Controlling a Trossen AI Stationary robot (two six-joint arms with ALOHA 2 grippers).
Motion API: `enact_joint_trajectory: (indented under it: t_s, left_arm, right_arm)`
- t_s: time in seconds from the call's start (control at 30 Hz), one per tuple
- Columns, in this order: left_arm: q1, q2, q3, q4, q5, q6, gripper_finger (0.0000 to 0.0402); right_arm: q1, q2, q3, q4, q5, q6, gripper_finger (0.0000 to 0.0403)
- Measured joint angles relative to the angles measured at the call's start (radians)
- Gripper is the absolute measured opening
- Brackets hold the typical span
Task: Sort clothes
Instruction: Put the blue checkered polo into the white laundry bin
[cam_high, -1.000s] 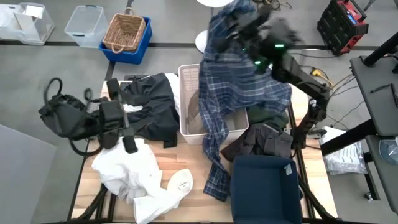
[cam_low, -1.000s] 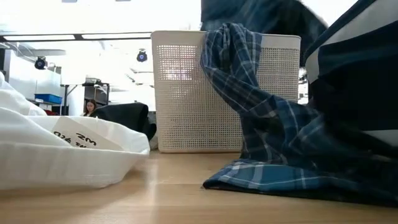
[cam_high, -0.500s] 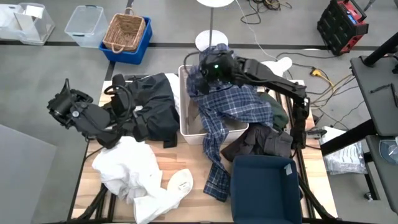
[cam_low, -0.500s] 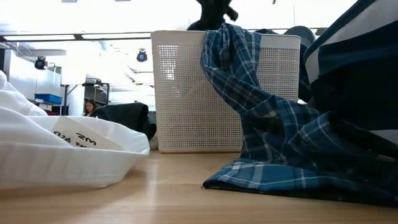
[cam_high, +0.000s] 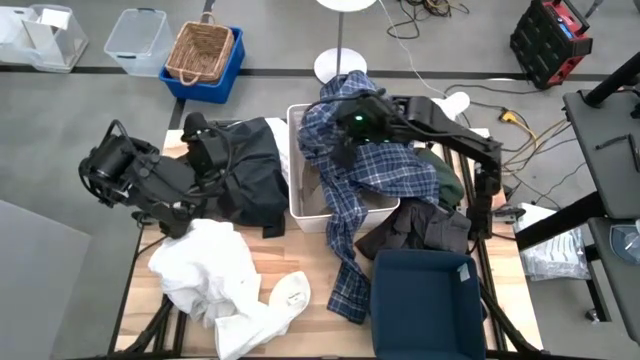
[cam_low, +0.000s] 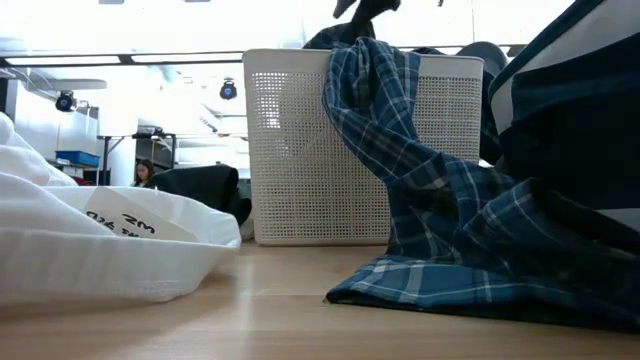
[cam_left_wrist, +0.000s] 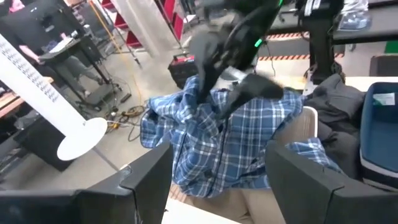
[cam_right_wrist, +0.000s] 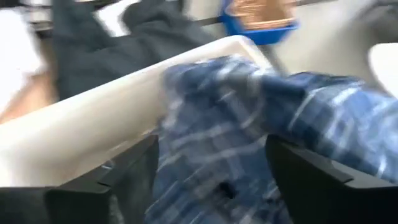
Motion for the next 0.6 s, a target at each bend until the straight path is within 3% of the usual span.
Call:
enact_joint_trajectory:
  t_s: [0.1,0.27,0.6]
  left_arm:
    - [0.014,0.000,0.000,-0.008,0.012,0.001,0.0231]
    - [0.015,0.000,-0.001,-0.033,0.013,0.001,0.0231]
    - [0.015,0.000,-0.001,-0.054,0.031,-0.003,0.0231]
  right_arm:
    - [0.000,-0.043,0.000,-0.088,-0.073,-0.006,0.0327]
    - [0.002,-0.078,-0.006,-0.309,-0.073,0.003,0.0344]
    - [-0.001,-0.093,-0.241,-0.273,-0.085,0.010,0.0328]
